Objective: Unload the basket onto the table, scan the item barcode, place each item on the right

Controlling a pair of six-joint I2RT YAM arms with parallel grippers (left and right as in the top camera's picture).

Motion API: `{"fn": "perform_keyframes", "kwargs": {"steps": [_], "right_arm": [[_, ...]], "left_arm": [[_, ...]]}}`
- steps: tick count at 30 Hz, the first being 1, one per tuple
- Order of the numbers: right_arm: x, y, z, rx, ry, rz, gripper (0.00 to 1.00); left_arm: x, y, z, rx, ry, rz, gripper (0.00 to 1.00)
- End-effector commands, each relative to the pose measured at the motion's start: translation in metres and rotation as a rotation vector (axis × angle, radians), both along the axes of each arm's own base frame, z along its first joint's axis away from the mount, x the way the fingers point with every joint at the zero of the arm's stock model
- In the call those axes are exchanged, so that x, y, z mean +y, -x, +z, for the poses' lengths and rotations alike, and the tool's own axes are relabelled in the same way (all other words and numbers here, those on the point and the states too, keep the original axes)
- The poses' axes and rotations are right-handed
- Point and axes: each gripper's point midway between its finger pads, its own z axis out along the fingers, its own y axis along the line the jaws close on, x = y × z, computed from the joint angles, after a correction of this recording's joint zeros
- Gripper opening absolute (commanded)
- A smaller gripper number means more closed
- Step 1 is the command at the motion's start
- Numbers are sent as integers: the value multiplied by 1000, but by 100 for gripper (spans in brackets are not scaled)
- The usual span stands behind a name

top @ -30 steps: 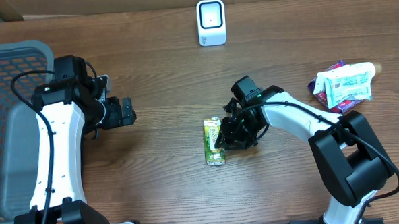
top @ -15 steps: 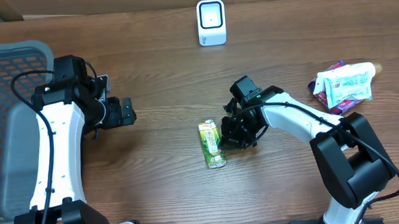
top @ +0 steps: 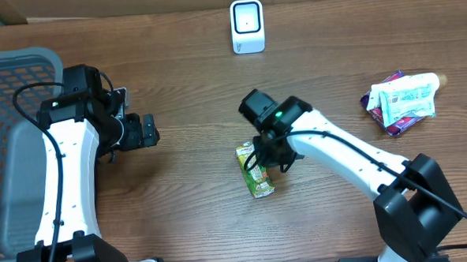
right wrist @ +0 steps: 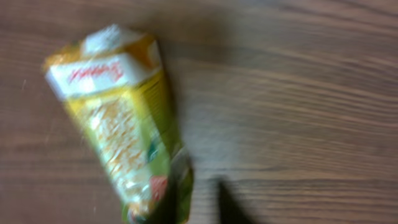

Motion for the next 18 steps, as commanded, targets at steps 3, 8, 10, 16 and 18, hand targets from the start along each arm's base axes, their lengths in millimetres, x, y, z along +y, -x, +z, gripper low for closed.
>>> {"fn": "perform_keyframes", "kwargs": {"steps": [3,8,10,16,18], "right_arm": [[23,25,3,122,-172,66,64],[29,43,-12,196,-241,83,65],[32,50,-18,218,-275,103,61],[28,54,-27,229,-272,94,17],[24,50,-29,209,-248,90,12]], "left_arm": [[1,-2,0,-4,3,-12,100],[1,-2,0,-4,3,-12,99],[1,-2,0,-4,3,-12,100],[1,-2,0,-4,3,-12,100],[1,-2,0,-4,3,-12,100]]}}
